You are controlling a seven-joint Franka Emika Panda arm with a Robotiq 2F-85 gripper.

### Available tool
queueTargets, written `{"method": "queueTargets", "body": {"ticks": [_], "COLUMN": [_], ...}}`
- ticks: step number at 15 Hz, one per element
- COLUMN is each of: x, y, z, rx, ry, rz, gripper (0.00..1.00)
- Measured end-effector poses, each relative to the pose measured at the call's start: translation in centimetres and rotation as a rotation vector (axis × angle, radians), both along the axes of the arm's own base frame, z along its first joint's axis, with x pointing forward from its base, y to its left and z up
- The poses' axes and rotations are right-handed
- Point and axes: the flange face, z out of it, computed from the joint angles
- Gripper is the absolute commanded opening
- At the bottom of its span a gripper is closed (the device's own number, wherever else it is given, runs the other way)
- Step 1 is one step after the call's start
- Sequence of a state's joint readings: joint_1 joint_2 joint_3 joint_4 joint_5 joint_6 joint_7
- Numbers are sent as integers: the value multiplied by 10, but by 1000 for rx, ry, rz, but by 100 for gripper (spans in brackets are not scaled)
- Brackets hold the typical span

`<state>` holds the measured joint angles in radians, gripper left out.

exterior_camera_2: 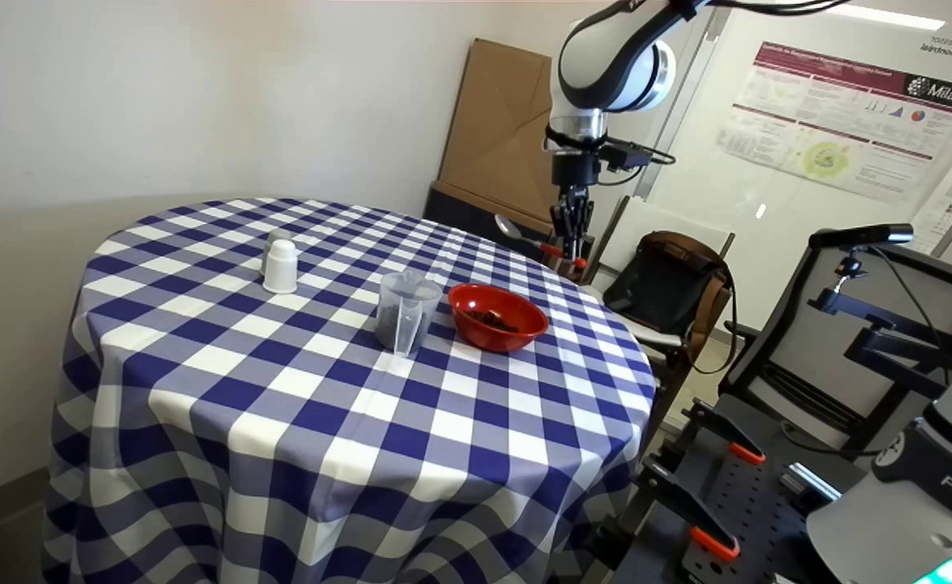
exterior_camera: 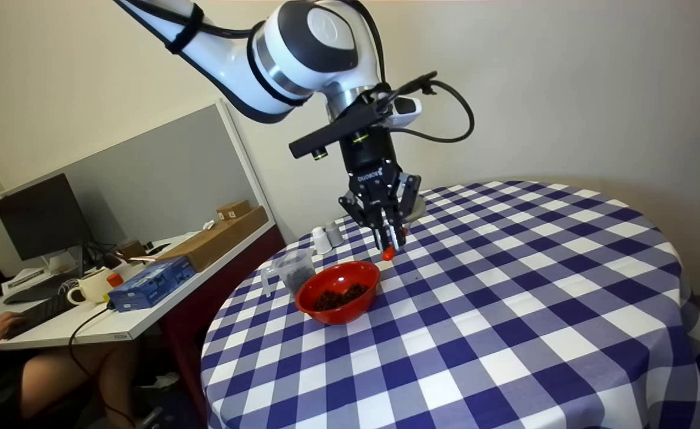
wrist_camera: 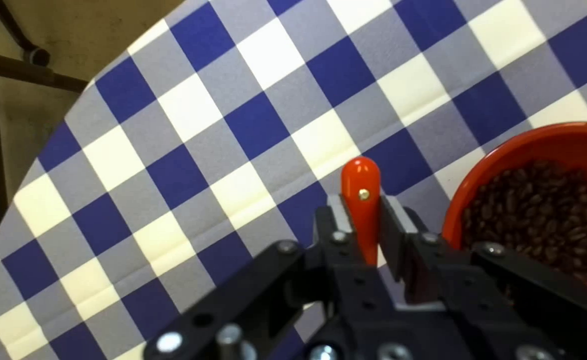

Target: Use the spoon to move one scoop of the contents from the bowl to the clear jar

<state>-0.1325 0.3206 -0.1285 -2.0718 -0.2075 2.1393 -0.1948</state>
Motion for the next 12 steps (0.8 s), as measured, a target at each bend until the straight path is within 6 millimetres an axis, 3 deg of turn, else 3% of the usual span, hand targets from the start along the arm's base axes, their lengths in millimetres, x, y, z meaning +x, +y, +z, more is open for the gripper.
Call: {"method": "queueTargets", "body": {"ticks": [3, 6, 9, 12], "x": [-8, -20, -31, -37], "y": [28, 64, 98, 123], "z": [37, 61, 65, 55], "rx": [-2, -44, -146, -286], "ry": [65, 150, 216, 245], "rz": [114, 239, 367, 466], "gripper": [9, 9, 10, 10]}}
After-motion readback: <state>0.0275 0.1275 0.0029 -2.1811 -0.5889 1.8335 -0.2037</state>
